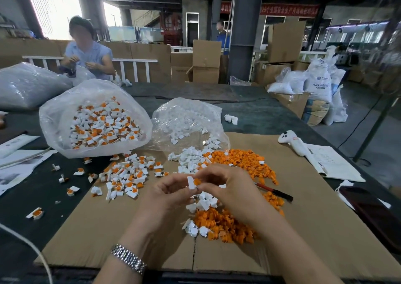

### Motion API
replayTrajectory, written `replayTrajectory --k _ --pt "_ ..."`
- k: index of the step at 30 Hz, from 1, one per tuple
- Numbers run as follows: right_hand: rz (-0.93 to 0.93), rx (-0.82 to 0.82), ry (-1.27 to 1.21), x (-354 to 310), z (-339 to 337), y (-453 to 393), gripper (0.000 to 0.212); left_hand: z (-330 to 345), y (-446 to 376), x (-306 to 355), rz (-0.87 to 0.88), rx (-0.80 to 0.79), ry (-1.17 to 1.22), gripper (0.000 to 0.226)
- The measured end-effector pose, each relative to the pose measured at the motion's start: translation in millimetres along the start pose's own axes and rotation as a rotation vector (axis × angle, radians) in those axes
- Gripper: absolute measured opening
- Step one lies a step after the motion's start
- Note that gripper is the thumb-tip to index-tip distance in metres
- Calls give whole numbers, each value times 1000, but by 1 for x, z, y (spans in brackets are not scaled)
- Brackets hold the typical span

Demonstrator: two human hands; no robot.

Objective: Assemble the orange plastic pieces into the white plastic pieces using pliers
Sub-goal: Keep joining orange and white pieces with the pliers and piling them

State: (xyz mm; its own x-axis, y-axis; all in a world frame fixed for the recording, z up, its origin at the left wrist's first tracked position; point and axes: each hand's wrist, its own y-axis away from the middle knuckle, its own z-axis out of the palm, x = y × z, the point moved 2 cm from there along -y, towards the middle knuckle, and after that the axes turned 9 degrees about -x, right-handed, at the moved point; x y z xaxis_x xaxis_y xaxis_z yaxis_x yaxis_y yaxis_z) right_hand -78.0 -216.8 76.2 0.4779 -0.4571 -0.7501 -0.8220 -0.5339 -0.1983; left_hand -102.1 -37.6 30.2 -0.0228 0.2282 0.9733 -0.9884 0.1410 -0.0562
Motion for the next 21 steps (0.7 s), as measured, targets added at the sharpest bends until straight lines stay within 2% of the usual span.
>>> replayTrajectory --k 5,9,11,21 --pt "23 -2 -3 3 -3 -2 14 5 2 8 16 28 -195 26" --pt "27 10 9 6 -4 -3 15 4 2 8 -20 -20 -67 19" --pt "12 17 22 7 -2 -3 15 3 1 8 -31 -16 -15 27" --pt "-49 35 71 4 3 -5 15 -3 -1 10 26 29 -81 36"
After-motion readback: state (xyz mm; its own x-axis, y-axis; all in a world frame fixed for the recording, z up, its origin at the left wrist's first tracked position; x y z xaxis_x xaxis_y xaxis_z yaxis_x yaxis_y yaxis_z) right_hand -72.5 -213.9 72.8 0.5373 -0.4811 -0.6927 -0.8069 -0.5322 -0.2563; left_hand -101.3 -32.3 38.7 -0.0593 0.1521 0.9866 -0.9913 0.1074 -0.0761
